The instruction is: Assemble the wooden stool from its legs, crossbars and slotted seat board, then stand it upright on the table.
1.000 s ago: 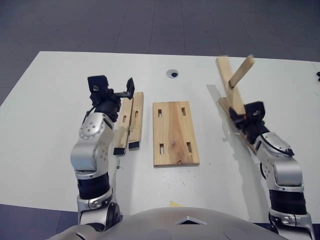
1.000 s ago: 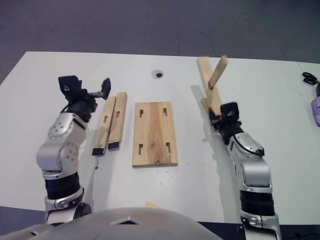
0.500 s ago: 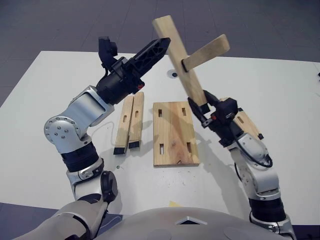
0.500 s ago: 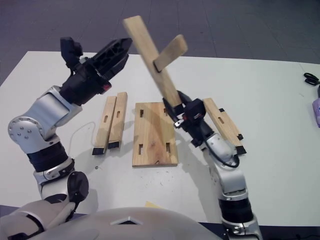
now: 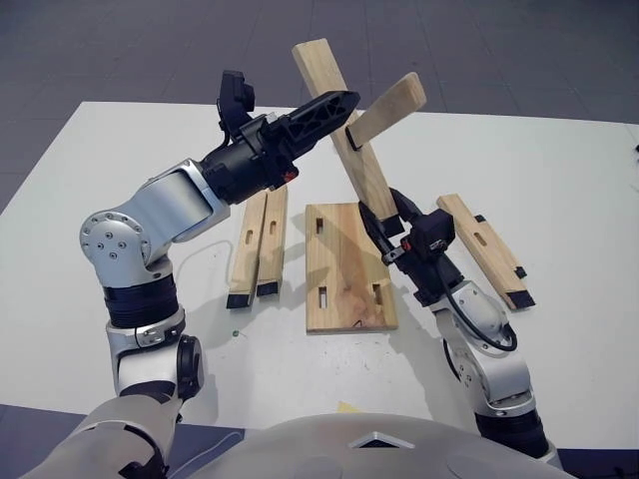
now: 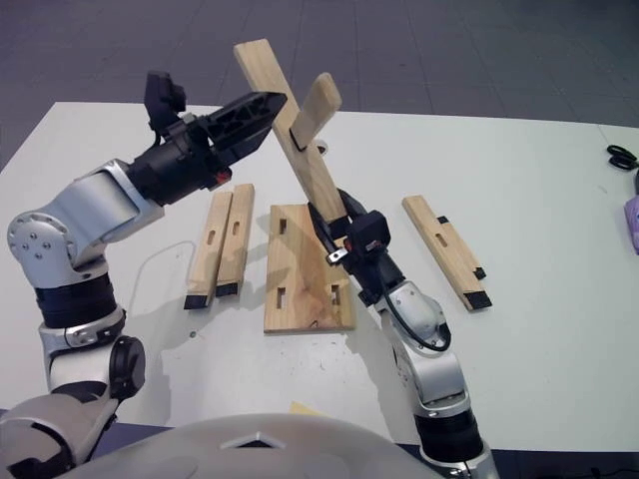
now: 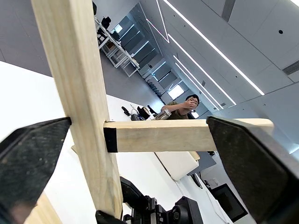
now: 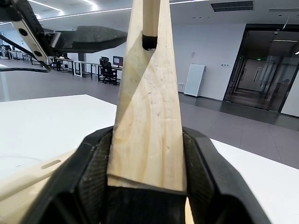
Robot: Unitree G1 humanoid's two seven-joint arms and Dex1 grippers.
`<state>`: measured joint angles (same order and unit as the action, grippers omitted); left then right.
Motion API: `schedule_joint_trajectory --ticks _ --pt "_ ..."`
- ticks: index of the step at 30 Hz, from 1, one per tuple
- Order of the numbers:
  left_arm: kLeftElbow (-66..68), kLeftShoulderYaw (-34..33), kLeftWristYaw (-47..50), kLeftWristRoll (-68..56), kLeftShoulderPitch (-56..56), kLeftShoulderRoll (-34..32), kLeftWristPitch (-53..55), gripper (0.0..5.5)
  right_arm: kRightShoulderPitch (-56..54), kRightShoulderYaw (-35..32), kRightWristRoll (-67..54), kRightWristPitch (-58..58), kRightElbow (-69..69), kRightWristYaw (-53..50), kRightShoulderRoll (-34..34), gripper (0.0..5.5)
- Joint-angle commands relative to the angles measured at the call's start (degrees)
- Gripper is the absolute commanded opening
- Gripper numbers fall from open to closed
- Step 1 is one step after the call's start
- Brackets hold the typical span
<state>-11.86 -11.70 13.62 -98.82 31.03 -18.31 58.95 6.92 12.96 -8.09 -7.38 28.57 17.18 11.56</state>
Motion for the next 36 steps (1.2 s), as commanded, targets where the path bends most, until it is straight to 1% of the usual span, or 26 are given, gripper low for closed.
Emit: schedule_joint_trajectory --ticks 1,6,10,13,17,23,25,26,31,36 --pt "2.10 1.12 1.63 1.64 1.62 -1.34 -1.68 5.40 -0.06 1.61 0.55 1.81 1.49 1.23 -0.06 2.07" --pt "4.92 -0.44 1.97 1.92 4.21 -2.46 -4.33 5.40 0.38 1.82 0.53 1.90 1.90 1.27 -0.16 2.07" --pt "5.30 -0.37 2.07 2.31 4.55 -2.78 -4.95 5.40 0.91 2.28 0.46 1.97 1.93 1.59 -0.04 2.07" --pt "4.61 -0.31 2.00 0.98 3.97 -2.79 -5.28 4.95 1.10 2.29 0.26 1.90 1.80 1.76 0.05 2.07" --pt "3.33 0.18 0.95 -0.86 3.14 -3.19 -4.70 4.22 1.10 2.61 0.43 1.87 1.61 2.26 0.29 2.07" --pt "1.61 1.97 3.58 -0.01 2.95 -2.04 -6.29 3.29 0.40 2.00 0.00 1.27 1.64 2.95 0.79 2.07" --pt "0.37 2.84 3.55 2.06 2.20 -1.95 -6.80 2.97 0.27 2.06 -0.13 1.15 1.59 3.06 0.77 2.07" --pt "0.25 3.01 4.02 2.12 1.76 -1.57 -7.34 2.75 0.27 2.10 -0.15 1.12 1.59 3.11 0.78 2.07" --pt "-0.61 3.45 4.02 2.54 1.10 -0.81 -8.29 2.07 -0.06 1.97 -0.13 0.97 1.50 3.44 0.90 2.07" --pt "-2.86 3.63 3.20 1.92 1.12 -0.72 -8.86 1.20 -0.36 2.07 0.29 1.14 1.47 3.85 1.20 2.07"
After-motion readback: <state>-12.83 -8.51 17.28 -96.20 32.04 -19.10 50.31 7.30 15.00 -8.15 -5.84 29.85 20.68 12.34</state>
